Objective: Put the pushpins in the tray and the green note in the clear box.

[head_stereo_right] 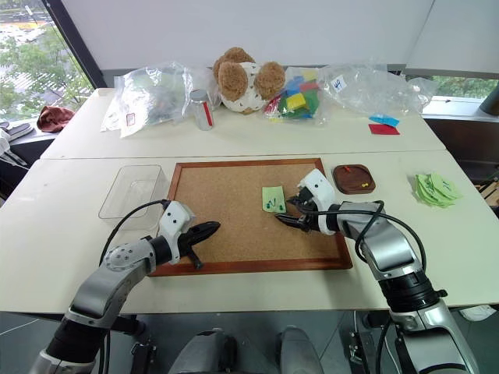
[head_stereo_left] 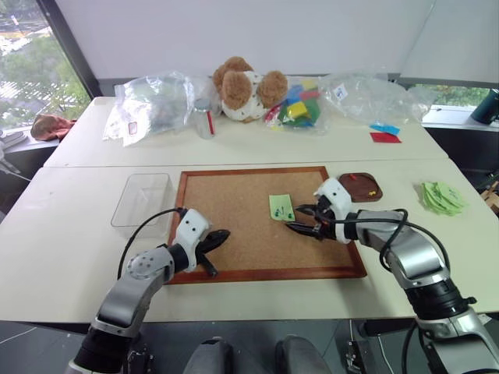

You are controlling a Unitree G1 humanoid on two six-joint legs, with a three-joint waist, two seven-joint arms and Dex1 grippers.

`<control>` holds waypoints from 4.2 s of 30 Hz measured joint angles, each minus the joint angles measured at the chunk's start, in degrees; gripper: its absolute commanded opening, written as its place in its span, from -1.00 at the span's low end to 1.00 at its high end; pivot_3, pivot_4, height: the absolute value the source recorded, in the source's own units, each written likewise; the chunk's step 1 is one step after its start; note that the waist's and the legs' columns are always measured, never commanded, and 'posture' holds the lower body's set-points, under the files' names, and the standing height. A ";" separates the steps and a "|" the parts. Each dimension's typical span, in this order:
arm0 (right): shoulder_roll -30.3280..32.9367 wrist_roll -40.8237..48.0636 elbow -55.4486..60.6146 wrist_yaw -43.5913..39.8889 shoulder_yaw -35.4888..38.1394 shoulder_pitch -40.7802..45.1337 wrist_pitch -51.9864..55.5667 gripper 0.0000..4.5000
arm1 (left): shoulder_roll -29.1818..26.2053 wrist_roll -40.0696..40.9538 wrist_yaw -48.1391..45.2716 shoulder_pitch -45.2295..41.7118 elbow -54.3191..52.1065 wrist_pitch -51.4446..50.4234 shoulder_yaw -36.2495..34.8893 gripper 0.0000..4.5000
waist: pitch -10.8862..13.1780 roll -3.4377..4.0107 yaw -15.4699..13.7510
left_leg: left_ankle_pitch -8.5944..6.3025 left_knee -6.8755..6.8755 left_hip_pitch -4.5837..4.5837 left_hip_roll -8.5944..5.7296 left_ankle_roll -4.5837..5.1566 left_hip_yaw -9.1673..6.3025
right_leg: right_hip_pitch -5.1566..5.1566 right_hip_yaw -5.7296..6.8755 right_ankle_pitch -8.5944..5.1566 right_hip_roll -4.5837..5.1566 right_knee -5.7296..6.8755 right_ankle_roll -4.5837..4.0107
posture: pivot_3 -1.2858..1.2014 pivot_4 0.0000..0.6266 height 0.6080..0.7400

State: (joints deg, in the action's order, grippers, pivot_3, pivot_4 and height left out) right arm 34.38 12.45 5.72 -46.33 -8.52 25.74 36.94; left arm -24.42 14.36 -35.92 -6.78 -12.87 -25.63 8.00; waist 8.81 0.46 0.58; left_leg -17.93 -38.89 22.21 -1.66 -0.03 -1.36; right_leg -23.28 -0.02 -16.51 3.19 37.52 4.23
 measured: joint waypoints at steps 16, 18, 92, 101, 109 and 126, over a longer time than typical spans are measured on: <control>-1.80 -0.89 -3.12 -0.07 -0.61 1.35 -1.03 -0.97 | 0.03 0.00 0.43 0.23 -0.35 -0.01 0.02 -1.00 | 0.00 0.00 0.02 | 0.00 0.01 0.00 0.00 0.00 0.00 | -0.01 0.00 0.00 0.00 0.00 0.00 | 0.03 -0.52 1.00; -1.79 -0.85 -3.09 -0.37 -0.58 1.35 -0.97 -0.97 | 0.03 0.00 0.50 0.26 -0.34 -0.02 0.03 -1.00 | 0.00 0.00 0.02 | 0.00 0.02 0.00 0.00 0.00 0.00 | -0.01 0.00 0.00 0.00 0.00 0.00 | 0.03 -0.52 1.00; 3.95 -5.47 -46.32 12.34 12.22 17.03 -12.22 0.97 | 0.37 -0.09 -0.09 -0.78 1.42 0.90 0.28 -1.00 | -0.03 0.07 -0.16 | 0.00 0.02 -0.04 0.00 0.01 0.00 | 0.14 0.04 0.00 0.02 -0.14 0.00 | 0.03 -0.52 1.00; 5.12 -3.04 -35.73 9.74 14.53 15.52 -6.95 0.97 | 0.37 -0.09 -0.18 -0.84 1.54 0.98 0.29 -1.00 | -0.04 0.10 -0.22 | -0.01 0.03 -0.03 0.00 0.02 0.00 | 0.13 0.04 0.00 0.02 -0.14 0.00 | 0.03 -0.52 1.00; 4.69 2.29 -9.77 -0.08 8.68 9.40 1.12 0.97 | 0.40 -0.09 -0.35 -1.31 2.13 1.18 0.42 -1.00 | -0.06 0.12 -0.37 | -0.01 0.01 -0.03 0.00 0.03 -0.02 | 0.14 0.03 0.00 0.03 -0.15 0.00 | 0.03 -0.52 1.00; -3.67 -0.44 -3.00 2.83 -0.98 3.49 -0.38 0.19 | 0.90 -0.09 -0.35 -1.74 2.40 1.29 0.78 -1.00 | -0.06 0.12 -1.21 | -0.03 0.03 0.02 0.00 0.05 -0.03 | 0.10 0.04 0.00 0.05 -0.25 -0.01 | 0.03 -0.52 1.00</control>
State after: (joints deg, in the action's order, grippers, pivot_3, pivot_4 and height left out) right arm 30.71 12.01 2.72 -43.49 -9.50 29.24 36.57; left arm -23.52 14.28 -36.27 -8.52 -10.47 -24.33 8.78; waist 8.75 0.58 -0.63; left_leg -17.96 -38.86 22.23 -1.67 0.02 -1.39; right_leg -23.17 0.02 -16.51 3.24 37.27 4.22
